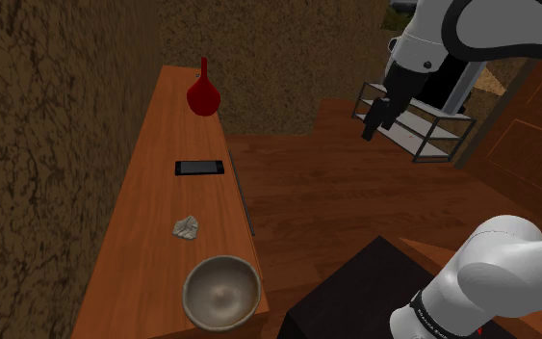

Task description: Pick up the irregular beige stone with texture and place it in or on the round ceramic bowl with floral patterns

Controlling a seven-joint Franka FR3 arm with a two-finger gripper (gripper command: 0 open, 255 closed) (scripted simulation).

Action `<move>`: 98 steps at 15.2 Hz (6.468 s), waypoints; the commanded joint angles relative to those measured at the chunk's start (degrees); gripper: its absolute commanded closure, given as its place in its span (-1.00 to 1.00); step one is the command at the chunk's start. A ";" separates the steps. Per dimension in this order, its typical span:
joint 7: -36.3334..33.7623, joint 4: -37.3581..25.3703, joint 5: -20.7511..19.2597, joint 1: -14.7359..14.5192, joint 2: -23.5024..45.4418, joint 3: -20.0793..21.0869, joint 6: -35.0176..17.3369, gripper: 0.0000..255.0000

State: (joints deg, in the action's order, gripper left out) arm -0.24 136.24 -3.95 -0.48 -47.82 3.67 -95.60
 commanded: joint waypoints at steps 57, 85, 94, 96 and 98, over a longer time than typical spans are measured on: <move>-41.09 -54.47 -20.16 -19.09 89.63 22.05 -10.37 -1.00; -38.74 -60.32 -17.78 -19.06 84.51 23.56 -0.02 1.00; -41.46 -50.13 -14.75 -17.95 75.83 26.01 -1.44 1.00; -42.90 -44.85 -13.33 -17.59 72.31 27.09 -3.25 1.00; -44.23 -40.08 -11.83 -17.42 68.99 28.16 -4.84 1.00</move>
State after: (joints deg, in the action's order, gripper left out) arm -43.78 94.03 -16.40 -17.92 22.55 31.38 -99.68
